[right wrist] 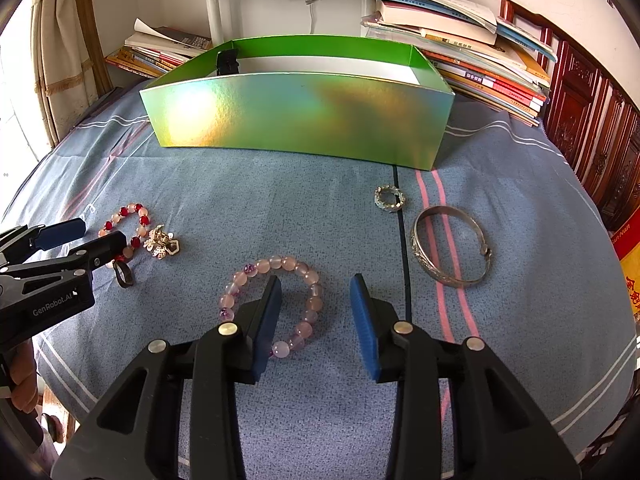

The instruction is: Organize jewelry

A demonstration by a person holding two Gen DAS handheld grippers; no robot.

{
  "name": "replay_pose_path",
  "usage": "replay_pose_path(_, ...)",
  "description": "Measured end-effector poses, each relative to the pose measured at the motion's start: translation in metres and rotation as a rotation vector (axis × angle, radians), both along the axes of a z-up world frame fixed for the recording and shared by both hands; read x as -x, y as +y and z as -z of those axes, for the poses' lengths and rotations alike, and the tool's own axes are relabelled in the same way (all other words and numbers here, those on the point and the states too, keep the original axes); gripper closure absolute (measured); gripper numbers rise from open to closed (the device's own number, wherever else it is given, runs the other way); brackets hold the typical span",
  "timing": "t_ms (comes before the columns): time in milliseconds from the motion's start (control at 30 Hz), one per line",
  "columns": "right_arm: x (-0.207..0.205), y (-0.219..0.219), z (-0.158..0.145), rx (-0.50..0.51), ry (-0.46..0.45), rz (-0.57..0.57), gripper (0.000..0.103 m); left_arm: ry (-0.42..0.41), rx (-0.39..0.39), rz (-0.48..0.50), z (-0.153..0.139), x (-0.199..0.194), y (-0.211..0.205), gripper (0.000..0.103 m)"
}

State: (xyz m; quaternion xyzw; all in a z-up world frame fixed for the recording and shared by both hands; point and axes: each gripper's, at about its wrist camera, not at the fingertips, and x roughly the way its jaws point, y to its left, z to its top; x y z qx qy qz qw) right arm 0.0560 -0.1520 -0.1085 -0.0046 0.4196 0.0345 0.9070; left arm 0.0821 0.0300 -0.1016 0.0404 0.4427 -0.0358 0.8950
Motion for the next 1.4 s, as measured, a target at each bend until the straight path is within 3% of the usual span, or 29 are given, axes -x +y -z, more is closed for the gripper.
replay_pose_path(133, 0.000, 0.000, 0.000, 0.004, -0.001, -0.001, 0.066, -0.001, 0.001, 0.002, 0.000, 0.000, 0.000, 0.039)
replay_pose_path(233, 0.001, 0.001, 0.000, 0.006, -0.002, -0.004, 0.067, -0.001, 0.009, 0.019, 0.000, 0.001, -0.002, 0.048)
replay_pose_path(333, 0.003, 0.002, -0.001, 0.001, -0.001, -0.021, 0.078, -0.007, 0.004, 0.048, 0.000, 0.004, -0.008, 0.062)
replay_pose_path(400, 0.004, 0.004, -0.001, 0.001, -0.001, -0.032, 0.087, -0.006, 0.009, 0.064, -0.001, 0.006, -0.012, 0.082)
replay_pose_path(467, 0.004, 0.005, -0.001, -0.002, 0.000, -0.039, 0.093, -0.004, 0.008, 0.087, -0.001, 0.007, -0.017, 0.094)
replay_pose_path(767, 0.004, -0.001, -0.016, -0.036, -0.030, -0.045, 0.095, -0.029, 0.017, 0.101, -0.013, 0.008, -0.017, 0.095)
replay_pose_path(1233, -0.004, -0.012, -0.090, -0.046, -0.193, -0.046, 0.099, -0.149, 0.109, 0.152, -0.092, -0.007, -0.012, 0.095)
replay_pose_path(1400, -0.018, -0.017, -0.061, -0.054, -0.078, -0.043, 0.095, -0.140, 0.110, 0.149, -0.090, -0.004, -0.013, 0.095)
